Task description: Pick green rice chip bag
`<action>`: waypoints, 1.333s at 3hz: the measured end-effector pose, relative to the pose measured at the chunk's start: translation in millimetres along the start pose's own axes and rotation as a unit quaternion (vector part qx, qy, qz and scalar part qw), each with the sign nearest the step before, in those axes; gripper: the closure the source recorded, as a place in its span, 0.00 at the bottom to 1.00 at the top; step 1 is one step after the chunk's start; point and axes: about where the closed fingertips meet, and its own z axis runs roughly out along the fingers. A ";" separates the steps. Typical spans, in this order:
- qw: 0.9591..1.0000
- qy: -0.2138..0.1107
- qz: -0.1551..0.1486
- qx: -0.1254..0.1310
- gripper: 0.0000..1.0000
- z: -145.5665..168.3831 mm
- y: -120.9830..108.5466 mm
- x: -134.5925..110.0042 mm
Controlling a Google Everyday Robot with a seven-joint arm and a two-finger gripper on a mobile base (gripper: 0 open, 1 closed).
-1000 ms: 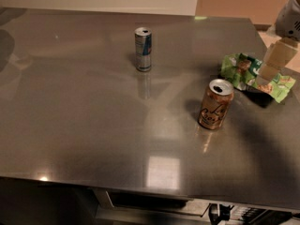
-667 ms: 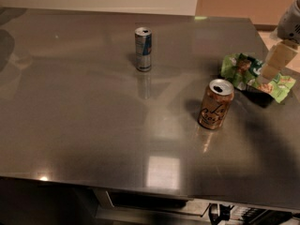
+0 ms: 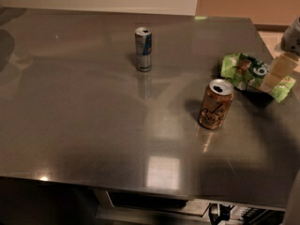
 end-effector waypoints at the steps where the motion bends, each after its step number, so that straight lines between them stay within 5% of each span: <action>1: 1.000 0.001 0.009 -0.010 0.00 14.0 -2.3 8.1; 2: 1.000 -0.002 0.015 -0.023 0.16 24.6 0.7 9.7; 4: 0.999 -0.010 0.022 -0.044 0.63 29.3 8.3 3.6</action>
Offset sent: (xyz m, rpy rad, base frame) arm -0.0131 -0.0022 -0.0335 0.0575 0.0977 -0.0176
